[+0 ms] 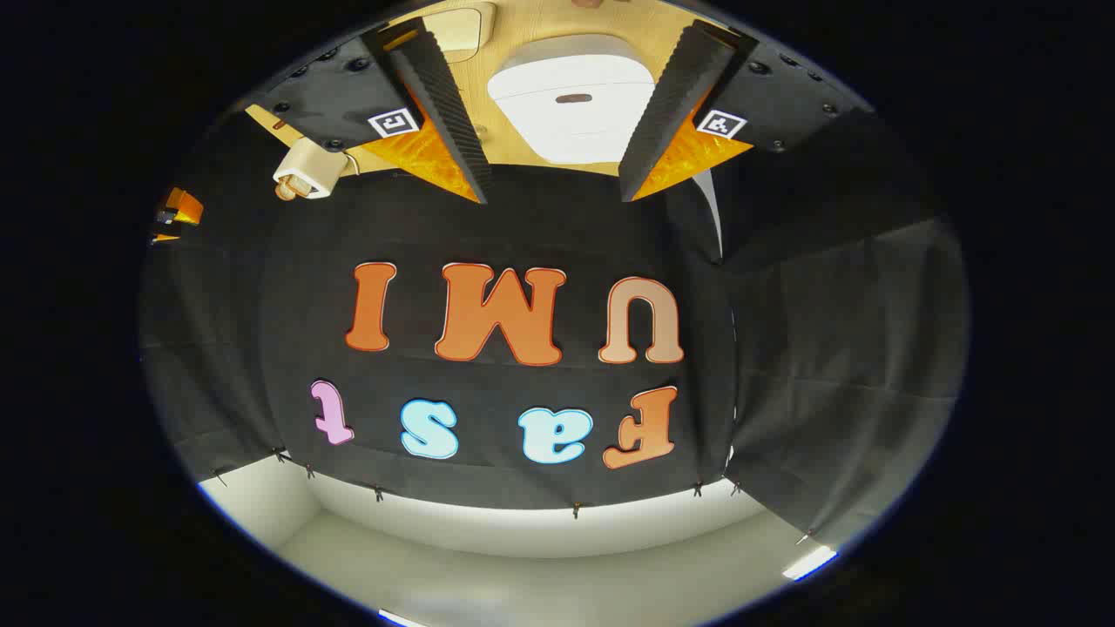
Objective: Close the left gripper, press the button to open the rice cooker; take a wooden spoon from the chopstick holder with the right hand, scoop a spoonful of rice and pour it into the rice cooker, then put the wooden spoon back into the chopstick holder.
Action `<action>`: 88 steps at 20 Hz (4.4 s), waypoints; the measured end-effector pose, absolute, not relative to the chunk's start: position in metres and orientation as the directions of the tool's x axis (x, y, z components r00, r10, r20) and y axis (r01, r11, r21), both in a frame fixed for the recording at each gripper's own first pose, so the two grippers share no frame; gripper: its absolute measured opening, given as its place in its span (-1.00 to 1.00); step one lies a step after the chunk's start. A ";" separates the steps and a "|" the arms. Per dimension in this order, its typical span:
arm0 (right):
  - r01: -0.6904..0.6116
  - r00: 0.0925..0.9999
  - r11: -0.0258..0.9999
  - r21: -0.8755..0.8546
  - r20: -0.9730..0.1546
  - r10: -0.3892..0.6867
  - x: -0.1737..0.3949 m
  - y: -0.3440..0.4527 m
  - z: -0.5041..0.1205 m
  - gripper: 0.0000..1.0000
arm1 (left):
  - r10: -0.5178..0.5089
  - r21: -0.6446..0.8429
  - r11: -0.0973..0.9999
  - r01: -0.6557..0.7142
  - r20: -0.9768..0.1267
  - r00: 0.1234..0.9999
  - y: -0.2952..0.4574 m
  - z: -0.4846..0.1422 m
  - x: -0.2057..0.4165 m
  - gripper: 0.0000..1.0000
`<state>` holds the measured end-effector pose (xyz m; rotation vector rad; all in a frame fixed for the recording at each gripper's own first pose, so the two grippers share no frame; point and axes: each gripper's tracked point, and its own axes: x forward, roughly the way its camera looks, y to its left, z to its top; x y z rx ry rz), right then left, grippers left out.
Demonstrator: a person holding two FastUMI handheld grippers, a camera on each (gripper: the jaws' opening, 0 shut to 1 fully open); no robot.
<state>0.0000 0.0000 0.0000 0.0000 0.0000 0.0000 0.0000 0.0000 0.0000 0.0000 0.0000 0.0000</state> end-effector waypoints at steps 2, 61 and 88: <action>0.002 1.000 1.000 0.008 0.001 -0.002 -0.001 -0.004 0.001 0.90 | 0.001 0.003 1.000 -0.001 0.004 1.000 -0.006 0.002 0.004 1.00; 0.083 0.996 0.996 -0.030 -0.026 -0.084 -0.015 0.032 -0.012 0.90 | -0.121 0.000 0.991 0.133 -0.419 0.900 0.014 -0.227 0.129 -0.92; 0.099 0.994 0.995 -0.029 -0.032 -0.100 -0.003 0.033 -0.034 0.90 | -0.050 -0.010 0.999 0.050 -0.188 0.981 0.047 -0.086 0.104 -0.91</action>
